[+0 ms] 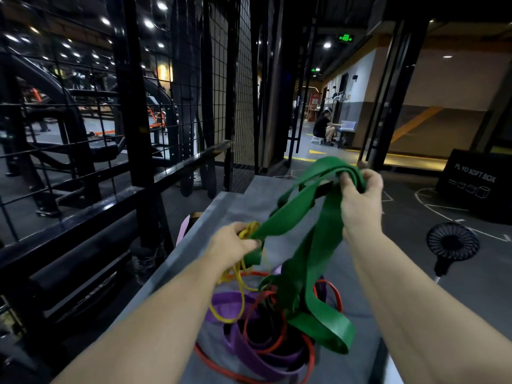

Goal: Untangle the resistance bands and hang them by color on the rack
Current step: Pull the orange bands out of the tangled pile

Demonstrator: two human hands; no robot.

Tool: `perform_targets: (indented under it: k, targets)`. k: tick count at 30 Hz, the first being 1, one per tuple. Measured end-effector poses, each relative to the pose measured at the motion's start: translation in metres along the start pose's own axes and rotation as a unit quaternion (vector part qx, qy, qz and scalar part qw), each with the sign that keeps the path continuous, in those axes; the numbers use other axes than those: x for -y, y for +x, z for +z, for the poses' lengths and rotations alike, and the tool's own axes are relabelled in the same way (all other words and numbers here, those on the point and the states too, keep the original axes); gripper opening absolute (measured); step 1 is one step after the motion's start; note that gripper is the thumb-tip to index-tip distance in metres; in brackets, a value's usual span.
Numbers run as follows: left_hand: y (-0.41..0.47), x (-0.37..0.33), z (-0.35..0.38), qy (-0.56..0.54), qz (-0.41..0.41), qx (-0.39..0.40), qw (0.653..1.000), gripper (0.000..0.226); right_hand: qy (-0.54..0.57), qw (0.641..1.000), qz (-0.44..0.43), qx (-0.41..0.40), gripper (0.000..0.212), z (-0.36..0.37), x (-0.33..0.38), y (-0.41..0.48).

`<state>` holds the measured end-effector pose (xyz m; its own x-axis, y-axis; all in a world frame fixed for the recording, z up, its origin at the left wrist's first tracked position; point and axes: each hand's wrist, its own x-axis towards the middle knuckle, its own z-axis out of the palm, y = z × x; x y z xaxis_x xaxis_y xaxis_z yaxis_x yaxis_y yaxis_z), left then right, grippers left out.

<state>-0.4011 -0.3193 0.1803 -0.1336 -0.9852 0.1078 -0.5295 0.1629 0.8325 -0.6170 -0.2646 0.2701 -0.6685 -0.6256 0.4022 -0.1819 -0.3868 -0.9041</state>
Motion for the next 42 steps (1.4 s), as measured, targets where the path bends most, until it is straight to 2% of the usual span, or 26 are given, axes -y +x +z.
perform_targets:
  k: [3, 6, 9, 11, 13, 15, 18, 21, 23, 25, 27, 30, 32, 34, 37, 40, 42]
  targets:
    - [0.006, -0.009, -0.024, 0.010, 0.014, -0.019, 1.000, 0.020, -0.171, 0.982, 0.058, 0.055, 0.031, -0.017, -0.024, 0.008]
    - [0.007, -0.016, -0.032, 0.039, 0.017, 0.016, 0.999, 0.020, -0.355, 0.913, 0.125, 0.155, 0.047, -0.020, -0.047, 0.004]
    - [0.010, -0.015, -0.027, 0.072, 0.016, 0.026, 0.997, 0.024, -0.448, 0.852, 0.161, 0.217, 0.054, -0.017, -0.059, -0.006]
    - [0.009, -0.015, -0.023, 0.102, 0.015, 0.038, 0.994, 0.030, -0.434, 0.851, 0.121, 0.270, 0.074, -0.013, -0.057, -0.012]
    - [0.007, -0.014, -0.017, 0.125, 0.015, 0.061, 0.990, 0.029, -0.386, 0.850, 0.024, 0.356, 0.095, -0.005, -0.046, -0.019]
    - [0.004, -0.017, -0.011, 0.150, 0.022, 0.077, 0.985, 0.028, -0.358, 0.817, -0.064, 0.447, 0.100, 0.004, -0.037, -0.027]
    - [0.005, -0.020, -0.006, 0.146, 0.037, 0.089, 0.985, 0.027, -0.368, 0.775, -0.096, 0.504, 0.095, 0.016, -0.037, -0.033]
    - [0.006, -0.023, -0.008, 0.120, 0.046, 0.095, 0.987, 0.027, -0.413, 0.781, -0.102, 0.457, 0.069, 0.020, -0.041, -0.032]
    - [0.005, -0.024, -0.010, 0.100, 0.049, 0.096, 0.989, 0.039, -0.427, 0.782, -0.102, 0.443, 0.051, 0.021, -0.043, -0.031]
    - [0.003, -0.025, -0.012, 0.094, 0.054, 0.080, 0.991, 0.038, -0.422, 0.788, -0.080, 0.441, 0.049, 0.022, -0.046, -0.031]
    - [0.006, -0.020, -0.016, 0.057, 0.050, 0.052, 0.996, 0.037, -0.390, 0.815, -0.043, 0.427, 0.048, 0.018, -0.050, -0.030]
    - [0.015, -0.004, -0.026, 0.038, 0.020, 0.012, 0.999, 0.031, -0.287, 0.887, 0.019, 0.360, 0.040, 0.006, -0.058, -0.023]
    - [0.016, 0.004, -0.029, 0.040, 0.011, 0.020, 0.999, 0.032, -0.253, 0.909, 0.023, 0.330, 0.036, -0.001, -0.059, -0.019]
    - [0.017, 0.007, -0.028, 0.027, -0.003, 0.013, 1.000, 0.033, -0.181, 0.923, 0.044, 0.336, 0.031, -0.003, -0.055, -0.021]
    - [0.021, 0.010, -0.021, -0.011, -0.031, -0.003, 0.999, 0.033, -0.020, 0.918, 0.108, 0.381, 0.024, -0.005, -0.047, -0.023]
    - [0.025, 0.018, -0.017, -0.042, -0.051, -0.021, 0.998, 0.035, 0.024, 0.902, 0.132, 0.411, 0.025, -0.009, -0.042, -0.018]
    - [0.027, 0.021, -0.016, -0.043, -0.061, -0.026, 0.997, 0.038, 0.043, 0.904, 0.140, 0.402, 0.025, -0.013, -0.043, -0.015]
